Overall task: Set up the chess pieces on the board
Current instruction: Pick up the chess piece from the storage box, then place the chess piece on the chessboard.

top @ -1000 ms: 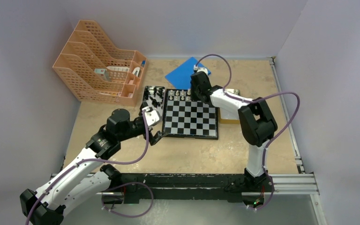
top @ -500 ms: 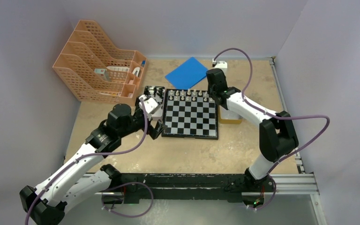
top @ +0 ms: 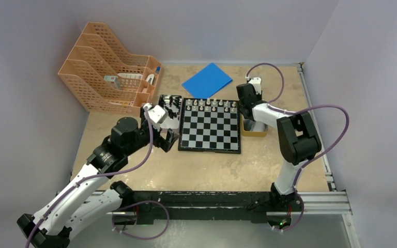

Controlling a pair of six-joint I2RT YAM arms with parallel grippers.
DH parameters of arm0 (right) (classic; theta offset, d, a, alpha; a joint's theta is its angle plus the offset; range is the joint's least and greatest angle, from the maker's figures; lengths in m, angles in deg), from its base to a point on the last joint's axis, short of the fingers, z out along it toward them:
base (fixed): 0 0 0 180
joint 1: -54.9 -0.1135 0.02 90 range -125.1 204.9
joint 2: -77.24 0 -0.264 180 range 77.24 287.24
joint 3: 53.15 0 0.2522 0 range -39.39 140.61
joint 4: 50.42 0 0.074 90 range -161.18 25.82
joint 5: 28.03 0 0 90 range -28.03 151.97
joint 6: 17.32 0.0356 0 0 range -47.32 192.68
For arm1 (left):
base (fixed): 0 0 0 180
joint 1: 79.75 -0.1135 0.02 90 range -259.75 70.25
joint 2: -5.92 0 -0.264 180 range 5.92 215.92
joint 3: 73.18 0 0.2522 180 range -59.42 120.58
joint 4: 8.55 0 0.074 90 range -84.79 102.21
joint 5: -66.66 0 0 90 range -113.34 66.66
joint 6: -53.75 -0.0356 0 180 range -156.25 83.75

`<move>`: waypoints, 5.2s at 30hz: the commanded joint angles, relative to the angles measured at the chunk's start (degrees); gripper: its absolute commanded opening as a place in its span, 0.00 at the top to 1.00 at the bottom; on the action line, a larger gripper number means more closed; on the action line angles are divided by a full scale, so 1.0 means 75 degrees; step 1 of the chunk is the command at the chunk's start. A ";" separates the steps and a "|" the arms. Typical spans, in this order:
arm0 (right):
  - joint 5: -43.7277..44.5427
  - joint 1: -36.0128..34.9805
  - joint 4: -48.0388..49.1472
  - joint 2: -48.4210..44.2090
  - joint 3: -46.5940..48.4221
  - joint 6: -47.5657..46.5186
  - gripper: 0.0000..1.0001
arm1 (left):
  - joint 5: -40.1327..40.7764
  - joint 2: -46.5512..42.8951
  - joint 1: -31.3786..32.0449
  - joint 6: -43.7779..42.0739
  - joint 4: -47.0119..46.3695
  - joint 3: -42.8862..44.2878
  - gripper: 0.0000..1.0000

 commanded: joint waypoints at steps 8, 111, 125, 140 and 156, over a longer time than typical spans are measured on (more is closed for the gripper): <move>0.0823 0.0174 0.1407 0.0855 0.0400 -0.0785 0.71 | -0.0323 0.0332 0.0017 0.0066 -0.0153 0.0059 0.00; -1.1063 -0.0964 -0.0338 -0.4551 -0.1193 0.0817 0.92 | -0.6291 0.3890 0.0034 -0.8294 -0.2583 0.1092 0.31; -1.1544 -0.1118 -0.0459 -0.4683 -0.0961 0.0923 0.91 | -0.6383 0.4463 0.0036 -0.8209 -0.3364 0.1193 0.40; -1.1762 -0.1173 -0.0004 -0.4614 -0.1069 0.1313 0.90 | -0.6567 0.4496 0.0040 -0.7983 -0.3368 0.1193 0.61; -1.1667 -0.1167 0.0098 -0.4354 -0.1119 0.1441 0.91 | -0.6419 0.4419 0.0043 -0.8254 -0.3113 0.1163 0.58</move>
